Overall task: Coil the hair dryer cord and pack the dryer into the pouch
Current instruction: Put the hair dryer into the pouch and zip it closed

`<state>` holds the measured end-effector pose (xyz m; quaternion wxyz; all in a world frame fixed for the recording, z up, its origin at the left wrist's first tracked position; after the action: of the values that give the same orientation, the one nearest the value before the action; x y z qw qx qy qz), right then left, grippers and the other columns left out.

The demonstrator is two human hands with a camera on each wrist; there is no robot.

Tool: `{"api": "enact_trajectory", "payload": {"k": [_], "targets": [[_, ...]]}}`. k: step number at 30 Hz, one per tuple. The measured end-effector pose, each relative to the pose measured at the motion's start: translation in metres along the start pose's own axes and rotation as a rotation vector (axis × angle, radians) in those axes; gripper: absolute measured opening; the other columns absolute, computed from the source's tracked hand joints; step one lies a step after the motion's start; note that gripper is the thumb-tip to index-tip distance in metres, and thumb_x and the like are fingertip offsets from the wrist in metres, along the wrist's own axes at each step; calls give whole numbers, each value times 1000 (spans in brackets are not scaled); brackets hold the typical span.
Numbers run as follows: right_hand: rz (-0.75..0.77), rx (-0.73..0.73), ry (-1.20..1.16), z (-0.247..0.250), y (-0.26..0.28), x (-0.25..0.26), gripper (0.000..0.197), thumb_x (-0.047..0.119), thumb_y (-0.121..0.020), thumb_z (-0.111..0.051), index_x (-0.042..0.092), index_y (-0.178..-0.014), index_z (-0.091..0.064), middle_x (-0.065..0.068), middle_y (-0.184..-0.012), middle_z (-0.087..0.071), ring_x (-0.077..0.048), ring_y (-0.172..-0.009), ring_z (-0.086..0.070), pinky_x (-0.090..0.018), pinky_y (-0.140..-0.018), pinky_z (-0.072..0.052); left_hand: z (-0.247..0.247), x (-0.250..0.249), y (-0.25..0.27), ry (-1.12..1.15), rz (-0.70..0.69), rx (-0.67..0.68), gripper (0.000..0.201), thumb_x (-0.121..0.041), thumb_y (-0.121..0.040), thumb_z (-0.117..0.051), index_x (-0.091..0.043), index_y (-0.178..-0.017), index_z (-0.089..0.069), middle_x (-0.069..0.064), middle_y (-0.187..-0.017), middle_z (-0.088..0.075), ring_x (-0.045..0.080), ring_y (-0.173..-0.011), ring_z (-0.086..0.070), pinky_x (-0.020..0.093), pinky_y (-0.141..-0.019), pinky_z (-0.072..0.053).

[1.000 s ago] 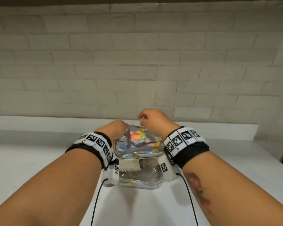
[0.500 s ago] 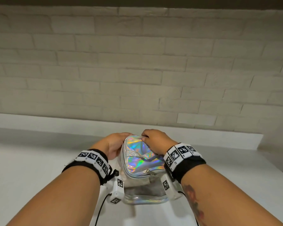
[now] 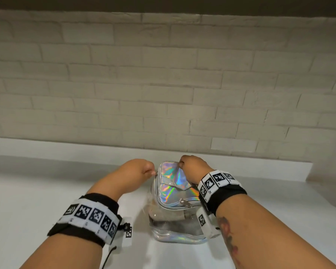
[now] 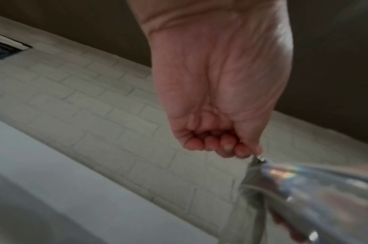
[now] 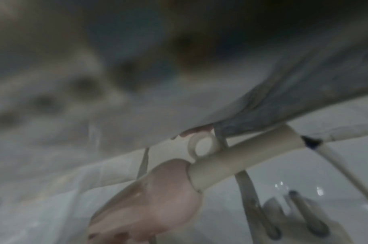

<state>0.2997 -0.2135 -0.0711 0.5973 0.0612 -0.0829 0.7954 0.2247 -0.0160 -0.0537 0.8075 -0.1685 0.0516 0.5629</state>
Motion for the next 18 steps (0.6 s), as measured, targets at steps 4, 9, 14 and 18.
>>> {"api": "enact_trajectory", "payload": {"k": [4,9,14,18], "targets": [[-27,-51,2,3,2,4,24,20,-90,-42,11,-105,-59,-15,-106,-64,-35,-99,-62,-40,-85,-51,1,-15,4,-205,-88,3,24,-29,-95,-49,-12,-80,-59,11,-86,-65,28,-82,-55,32,-65,-37],[-94,-172,-100,15,8,-1,31,25,-87,-53,11,-114,-55,-18,-121,-53,-39,-113,-53,-44,-96,-44,2,-12,5,-132,26,-53,18,-24,-93,-49,-19,-81,-61,5,-83,-62,28,-84,-57,31,-66,-39],[221,-39,-138,33,41,40,41,46,-83,-59,15,-109,-53,-10,-110,-57,-30,-103,-55,-33,-82,-42,-21,-5,1,578,197,-192,32,-6,-93,-49,-21,-65,-51,-2,-70,-56,18,-70,-54,27,-67,-38],[121,58,-169,29,38,43,47,39,-88,-54,9,-120,-39,-15,-111,-62,-34,-99,-59,-33,-72,-39,-30,-13,2,699,171,-288,27,-9,-92,-49,-15,-66,-52,0,-68,-55,14,-68,-53,29,-73,-42]]}}
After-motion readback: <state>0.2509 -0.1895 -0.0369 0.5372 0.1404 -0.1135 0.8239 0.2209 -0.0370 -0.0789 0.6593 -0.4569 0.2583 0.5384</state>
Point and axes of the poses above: each hand's wrist, its own y-axis away from the middle knuckle, its own z-axis out of the back of the hand, x = y × z, the point moved 2 cm from there along -y, towards the middle knuckle
